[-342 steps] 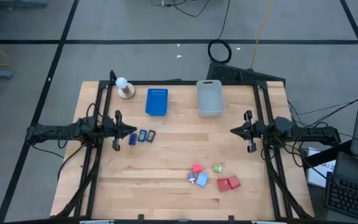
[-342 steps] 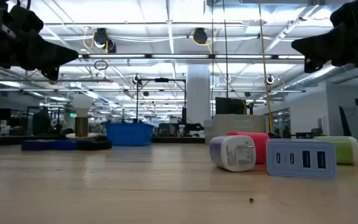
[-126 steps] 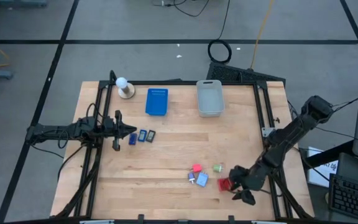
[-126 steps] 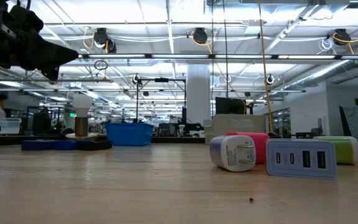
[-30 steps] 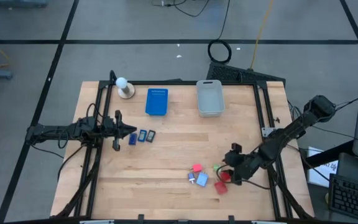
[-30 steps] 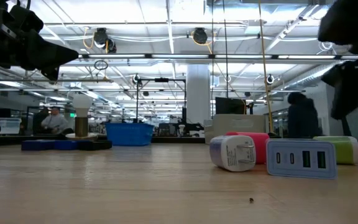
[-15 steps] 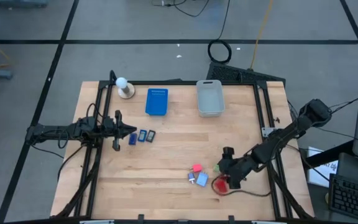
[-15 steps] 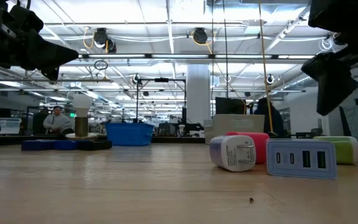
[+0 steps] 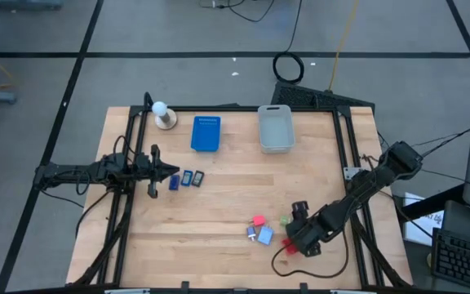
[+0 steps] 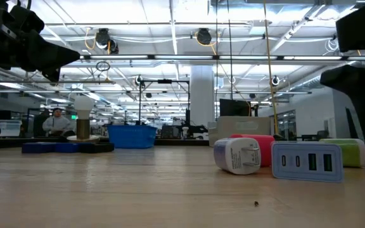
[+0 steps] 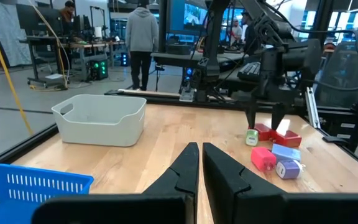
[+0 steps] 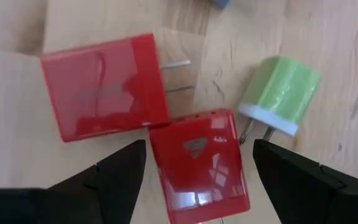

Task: Pick & Place Office items
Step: Put the right red charger adapter into the gray bin

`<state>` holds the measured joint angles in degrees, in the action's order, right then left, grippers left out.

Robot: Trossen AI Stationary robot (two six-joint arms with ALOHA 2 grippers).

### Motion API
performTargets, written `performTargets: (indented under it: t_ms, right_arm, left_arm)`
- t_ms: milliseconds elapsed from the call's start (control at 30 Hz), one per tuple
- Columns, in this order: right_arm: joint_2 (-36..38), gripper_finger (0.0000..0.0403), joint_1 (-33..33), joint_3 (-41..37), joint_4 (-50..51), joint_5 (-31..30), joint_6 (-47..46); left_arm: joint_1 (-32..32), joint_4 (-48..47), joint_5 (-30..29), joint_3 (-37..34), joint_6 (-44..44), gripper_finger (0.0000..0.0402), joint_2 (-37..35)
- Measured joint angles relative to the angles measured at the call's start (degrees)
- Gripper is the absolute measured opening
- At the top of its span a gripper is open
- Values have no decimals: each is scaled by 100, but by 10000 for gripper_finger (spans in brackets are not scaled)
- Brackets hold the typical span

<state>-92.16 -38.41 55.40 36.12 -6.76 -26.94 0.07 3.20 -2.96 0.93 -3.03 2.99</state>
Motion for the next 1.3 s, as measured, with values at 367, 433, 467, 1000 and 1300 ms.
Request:
performTargets:
  t_ms: [367,433,467,1000,1300]
  right_arm:
    - [24,290,7,-456,-125,256,-300]
    - [28,290,7,-487,-182,253,-299]
    - [28,290,9,-490,-189,244,-295]
    - [8,290,17,-506,-685,-40,267]
    - [-2,271,57,-509,-859,-133,489]
  left_arm:
    - [1,0,0,0,0,21,1]
    - [-1,0,0,0,0,21,0]
    - [0,0,0,0,0,21,1]
    - [-1,0,0,0,1,21,1]
    - [1,0,0,0,0,21,1]
